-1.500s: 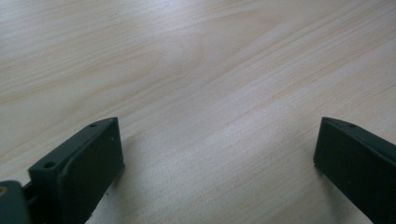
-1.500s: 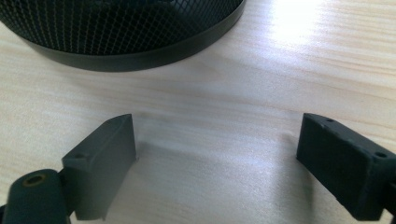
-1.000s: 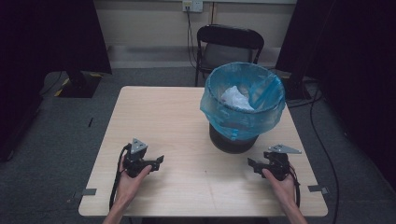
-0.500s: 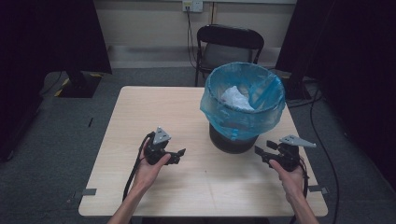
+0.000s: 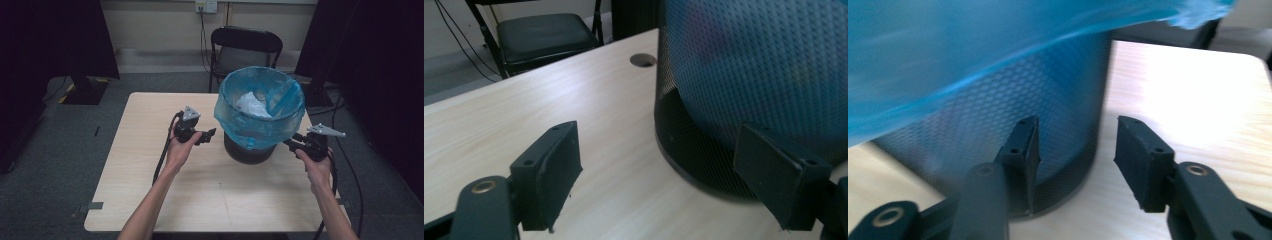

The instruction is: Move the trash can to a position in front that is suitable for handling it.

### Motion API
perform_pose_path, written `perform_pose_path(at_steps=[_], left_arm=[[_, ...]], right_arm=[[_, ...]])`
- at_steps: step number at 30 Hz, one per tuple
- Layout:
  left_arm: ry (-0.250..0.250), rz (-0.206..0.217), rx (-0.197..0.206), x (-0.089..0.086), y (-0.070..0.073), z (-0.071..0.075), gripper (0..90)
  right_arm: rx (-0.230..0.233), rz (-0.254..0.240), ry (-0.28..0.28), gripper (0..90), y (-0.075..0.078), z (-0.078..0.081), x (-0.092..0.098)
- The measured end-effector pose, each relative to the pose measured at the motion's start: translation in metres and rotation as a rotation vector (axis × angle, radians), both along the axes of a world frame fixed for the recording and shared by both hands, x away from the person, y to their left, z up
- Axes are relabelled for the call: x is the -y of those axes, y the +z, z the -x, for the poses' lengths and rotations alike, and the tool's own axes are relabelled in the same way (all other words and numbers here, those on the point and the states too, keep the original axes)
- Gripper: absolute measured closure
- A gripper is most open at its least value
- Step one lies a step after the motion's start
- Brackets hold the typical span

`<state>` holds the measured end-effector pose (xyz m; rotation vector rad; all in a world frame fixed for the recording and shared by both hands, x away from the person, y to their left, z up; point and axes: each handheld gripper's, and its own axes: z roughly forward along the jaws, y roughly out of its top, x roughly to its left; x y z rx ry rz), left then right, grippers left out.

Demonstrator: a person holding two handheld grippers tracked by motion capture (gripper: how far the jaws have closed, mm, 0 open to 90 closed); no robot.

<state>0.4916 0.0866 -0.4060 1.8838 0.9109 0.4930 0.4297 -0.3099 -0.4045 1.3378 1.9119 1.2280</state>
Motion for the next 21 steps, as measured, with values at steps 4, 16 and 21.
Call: perform_pose_path(at_steps=[4,16,21], left_arm=[[0.01,0.019,-0.01,0.012,-0.006,-0.02,18.1],[0.052,0.083,-0.046,0.029,-0.013,-0.067,20.6],[0.024,0.125,-0.031,0.03,-0.016,-0.066,26.4]], right_arm=[[0.013,-0.031,-0.054,55.6,0.002,-0.015,0.01],[-0.023,-0.041,-0.166,41.8,0.006,-0.061,0.018],[-0.004,-0.058,-0.164,46.4,0.004,-0.063,0.012]])
